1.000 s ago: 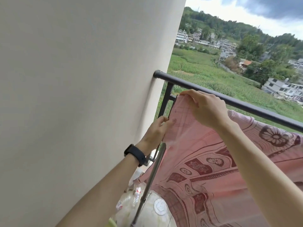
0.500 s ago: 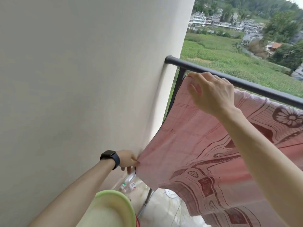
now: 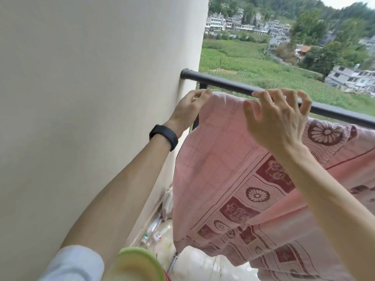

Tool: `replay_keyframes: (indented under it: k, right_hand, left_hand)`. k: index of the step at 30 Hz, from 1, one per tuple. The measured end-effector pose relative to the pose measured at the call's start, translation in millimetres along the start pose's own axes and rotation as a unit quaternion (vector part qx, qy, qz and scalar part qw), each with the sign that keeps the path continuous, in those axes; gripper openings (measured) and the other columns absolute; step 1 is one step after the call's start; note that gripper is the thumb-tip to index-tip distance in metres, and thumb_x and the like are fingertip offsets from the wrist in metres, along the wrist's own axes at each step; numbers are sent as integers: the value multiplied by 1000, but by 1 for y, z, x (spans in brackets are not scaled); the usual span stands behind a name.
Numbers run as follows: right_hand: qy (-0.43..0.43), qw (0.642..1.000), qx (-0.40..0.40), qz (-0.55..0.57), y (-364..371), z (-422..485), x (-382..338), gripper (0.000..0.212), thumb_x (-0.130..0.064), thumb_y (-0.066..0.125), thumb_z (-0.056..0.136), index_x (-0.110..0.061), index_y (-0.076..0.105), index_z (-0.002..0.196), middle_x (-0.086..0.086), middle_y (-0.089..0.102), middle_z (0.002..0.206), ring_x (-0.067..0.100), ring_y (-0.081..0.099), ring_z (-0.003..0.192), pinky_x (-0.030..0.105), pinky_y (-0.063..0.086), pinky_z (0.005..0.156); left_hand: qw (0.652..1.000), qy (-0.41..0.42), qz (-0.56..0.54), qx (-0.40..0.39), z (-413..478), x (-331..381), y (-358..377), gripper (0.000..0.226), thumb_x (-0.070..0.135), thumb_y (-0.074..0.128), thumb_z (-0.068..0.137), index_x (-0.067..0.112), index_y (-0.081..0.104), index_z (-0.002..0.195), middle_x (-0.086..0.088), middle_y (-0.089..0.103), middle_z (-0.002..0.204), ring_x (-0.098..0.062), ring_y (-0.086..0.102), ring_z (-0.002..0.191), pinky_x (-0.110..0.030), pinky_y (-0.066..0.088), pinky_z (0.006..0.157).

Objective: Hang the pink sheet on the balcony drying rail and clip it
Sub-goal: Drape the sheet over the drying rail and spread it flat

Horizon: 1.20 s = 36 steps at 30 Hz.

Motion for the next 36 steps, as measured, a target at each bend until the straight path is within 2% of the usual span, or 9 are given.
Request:
replay_keyframes:
  k: [4, 7, 10, 13, 17, 21, 26, 30, 36]
  right_hand:
    - [65, 997, -17, -46, -13, -21, 72, 55, -56, 23, 103, -20, 64, 107, 7, 71, 96, 28, 62, 92, 51, 29, 106]
    - [93, 993, -41, -60, -20, -28, 109, 69, -60, 13, 102, -19, 56, 68, -8, 48, 52, 14, 45, 52, 47, 37, 96]
    - [129, 989, -35, -66, -26, -24, 135, 72, -63, 18, 100, -18, 55, 58, -7, 45, 44, 9, 41, 45, 46, 38, 93]
    - [167, 984, 38, -58, -39, -36, 149, 58, -59, 30, 100, -19, 70, 83, 3, 70, 77, 20, 59, 73, 43, 34, 93]
    - [149, 976, 136, -80, -50, -90, 145, 37, -48, 46, 97, -19, 67, 107, 4, 67, 112, 26, 55, 112, 46, 28, 104]
    - [151, 982, 65, -94, -41, -109, 170, 42, -48, 37, 99, -26, 58, 129, 1, 58, 130, 25, 43, 132, 52, 13, 117]
    - [131, 991, -17, -22, -47, -85, 208, 58, -55, 15, 102, -22, 63, 106, 1, 68, 100, 24, 55, 100, 47, 31, 101]
    - [113, 990, 74, 42, -80, -119, 216, 36, -40, 54, 95, -17, 63, 122, 2, 64, 125, 21, 52, 121, 39, 32, 109]
    - [389, 888, 213, 121, -132, -247, 331, 62, -40, 66, 82, -15, 45, 135, 11, 31, 150, 27, 27, 139, 46, 23, 117]
  left_hand:
    - [986, 91, 11, 138, 25, 18, -4, 14, 31, 62, 96, 18, 65, 95, 14, 57, 75, 6, 51, 64, -11, 40, 63]
    - [968, 116, 97, 202, 41, 38, -9, 21, 40, 65, 92, 20, 70, 93, 9, 67, 88, 1, 59, 73, -10, 42, 67]
    - [957, 84, 232, 150, 67, 54, 7, 24, 44, 65, 89, 22, 71, 95, 6, 69, 96, -17, 66, 93, -19, 43, 74]
    - [912, 153, 354, 138, 47, 81, 35, 23, 38, 55, 93, 23, 66, 107, 3, 70, 99, -25, 63, 101, -34, 46, 90]
    - [822, 332, 452, 97, -26, 92, 95, 28, 42, 49, 94, 27, 69, 105, -2, 73, 98, -26, 61, 98, -43, 41, 94]
    - [772, 313, 550, 62, -23, 65, 113, 38, 52, 36, 97, 29, 64, 108, -3, 70, 95, -27, 60, 95, -43, 35, 98]
    - [770, 261, 572, 104, -16, 73, 110, 45, 45, 34, 100, 18, 65, 84, -10, 71, 87, -32, 61, 86, -44, 38, 88]
    - [788, 230, 562, 105, -29, 84, 141, 48, 47, 28, 98, 22, 69, 90, -11, 73, 93, -33, 63, 94, -50, 34, 99]
    - [778, 336, 531, 1, -89, 114, 290, 51, 58, 34, 93, 28, 60, 125, -5, 71, 114, -25, 63, 106, -52, 28, 111]
Point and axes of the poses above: each hand's wrist, its own z-axis towards the middle knuckle, its own y-axis out of the palm, x = y × z, the point moved 9 cm from there along z, towards the middle knuckle
